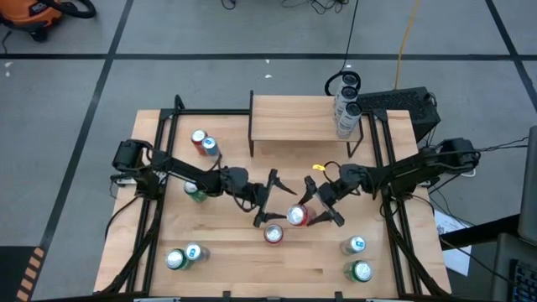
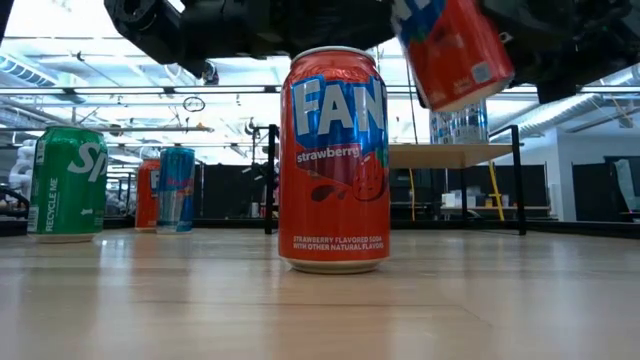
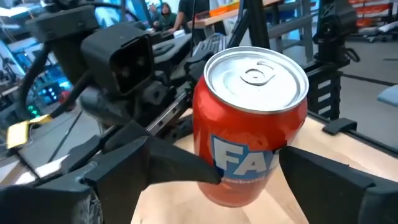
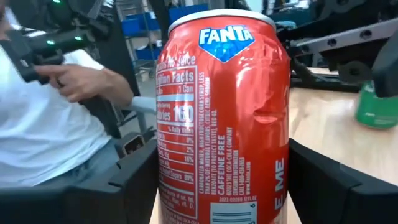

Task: Place canned beverage on shelf
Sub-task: Put the bottom right red soda can on the shelf

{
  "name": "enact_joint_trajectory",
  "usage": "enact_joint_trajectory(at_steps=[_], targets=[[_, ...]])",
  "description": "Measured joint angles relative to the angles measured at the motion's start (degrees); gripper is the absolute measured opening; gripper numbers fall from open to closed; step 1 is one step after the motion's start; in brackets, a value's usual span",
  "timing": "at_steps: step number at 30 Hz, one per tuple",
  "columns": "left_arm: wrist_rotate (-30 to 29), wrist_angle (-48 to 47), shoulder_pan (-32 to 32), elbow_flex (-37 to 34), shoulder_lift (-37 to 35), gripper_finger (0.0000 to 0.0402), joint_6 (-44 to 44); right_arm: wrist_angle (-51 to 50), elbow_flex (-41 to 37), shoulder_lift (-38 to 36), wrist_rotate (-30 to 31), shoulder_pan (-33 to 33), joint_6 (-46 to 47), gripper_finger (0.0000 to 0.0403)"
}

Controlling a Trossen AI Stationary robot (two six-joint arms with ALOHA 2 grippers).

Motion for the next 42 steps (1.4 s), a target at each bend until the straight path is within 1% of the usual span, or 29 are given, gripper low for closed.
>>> enact_joint_trajectory(at_steps=[3,14,23,29,35,38,42], targets=[[0.11,0.23,0.02,0.05,-0.16,0.0366,0.17,2.35,0.04,0.96,-0.45,-0.45,0.41,0.0272],[-0.05,-0.53,0.15,0.18,-0.35,0.0366,2.66,1.97,0.15,0.96,-2.59,-1.27,1.73,0.0272],[-0.77,-3.04,0.17,0.22,-1.37,0.0366,2.95,2.14,0.20,1.05,-2.48,-1.30,-0.87,0.0272],[-2.82,-9.11,0.39,-0.11,-5.42,0.0366,3.13,1.81,0.24,1.03,-1.94,-1.36,-1.18,0.0272],[-3.10,-8.73,0.34,-1.31,-7.99,0.0366,4.12,2.43,0.24,1.05,-2.27,-1.34,-1.27,0.0272],[-2.00,-8.06,0.35,-1.31,-7.92,0.0366,4.66,2.67,0.24,1.05,-2.68,-1.34,-1.17,0.0272],[4.68,-7.75,0.35,-1.05,-6.58,0.0366,5.67,3.91,0.22,1.05,-2.64,-1.34,-0.76,0.0272]])
